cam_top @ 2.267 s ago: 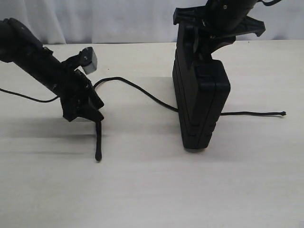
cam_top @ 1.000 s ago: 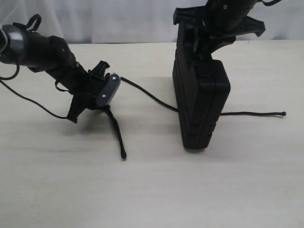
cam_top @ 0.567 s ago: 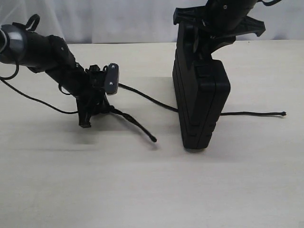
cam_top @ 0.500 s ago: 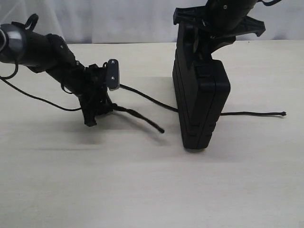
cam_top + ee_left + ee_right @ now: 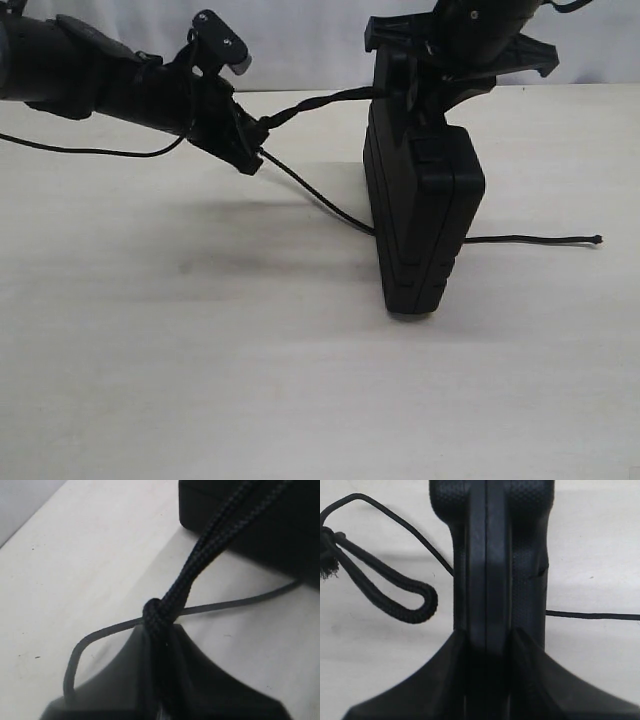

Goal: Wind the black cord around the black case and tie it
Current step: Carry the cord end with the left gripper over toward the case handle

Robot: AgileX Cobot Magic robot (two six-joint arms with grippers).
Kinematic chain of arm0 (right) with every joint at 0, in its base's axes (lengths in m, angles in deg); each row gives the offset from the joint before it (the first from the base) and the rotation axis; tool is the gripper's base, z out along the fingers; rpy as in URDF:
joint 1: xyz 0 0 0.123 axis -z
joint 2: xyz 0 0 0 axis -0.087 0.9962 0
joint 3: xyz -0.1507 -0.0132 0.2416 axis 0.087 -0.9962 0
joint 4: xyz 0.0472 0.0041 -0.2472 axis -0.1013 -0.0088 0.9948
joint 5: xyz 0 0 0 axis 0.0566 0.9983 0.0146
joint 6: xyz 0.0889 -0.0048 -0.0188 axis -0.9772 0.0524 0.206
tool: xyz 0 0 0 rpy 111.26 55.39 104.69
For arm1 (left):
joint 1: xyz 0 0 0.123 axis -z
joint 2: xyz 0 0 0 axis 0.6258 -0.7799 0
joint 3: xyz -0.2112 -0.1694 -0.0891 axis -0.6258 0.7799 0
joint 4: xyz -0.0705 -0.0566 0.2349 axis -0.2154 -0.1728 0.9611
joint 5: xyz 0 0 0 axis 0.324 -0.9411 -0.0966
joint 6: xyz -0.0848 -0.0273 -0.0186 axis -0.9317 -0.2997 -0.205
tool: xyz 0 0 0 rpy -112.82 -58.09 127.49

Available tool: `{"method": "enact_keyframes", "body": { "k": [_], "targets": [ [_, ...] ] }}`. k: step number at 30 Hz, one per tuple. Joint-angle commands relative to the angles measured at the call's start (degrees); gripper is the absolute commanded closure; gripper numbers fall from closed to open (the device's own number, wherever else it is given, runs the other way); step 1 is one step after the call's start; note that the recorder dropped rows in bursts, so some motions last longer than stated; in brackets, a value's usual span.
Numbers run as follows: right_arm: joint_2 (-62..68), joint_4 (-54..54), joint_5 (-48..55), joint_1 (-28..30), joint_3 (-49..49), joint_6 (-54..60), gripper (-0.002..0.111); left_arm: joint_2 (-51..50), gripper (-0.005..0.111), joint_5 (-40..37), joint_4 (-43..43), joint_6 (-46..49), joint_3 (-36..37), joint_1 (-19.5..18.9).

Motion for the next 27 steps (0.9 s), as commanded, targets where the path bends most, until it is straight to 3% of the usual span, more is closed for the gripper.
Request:
{"method": "enact_keyframes", "body": {
  "k": [1,10,20,27],
  "targets": [
    [0.1,-0.9,1.2,-0.4,-0.1,0.0,0.104,0.6,0.107,3.1,-1.7,-0.4,-0.1,0.3],
    [0.1,-0.9,1.2,-0.4,-0.1,0.0,0.104,0.6,0.107,12.0,0.2,3.0,-0.1,0.9],
    [0.1,-0.9,1.2,-0.4,-0.1,0.0,0.104,0.6,0.107,28.4,0.2,10.6,-0.1,9.7],
    [0.1,-0.9,1.2,-0.4,-0.1,0.0,0.104,0.6,0.107,28.7,-0.1,10.6,-0.1,10.9]
  ]
}}
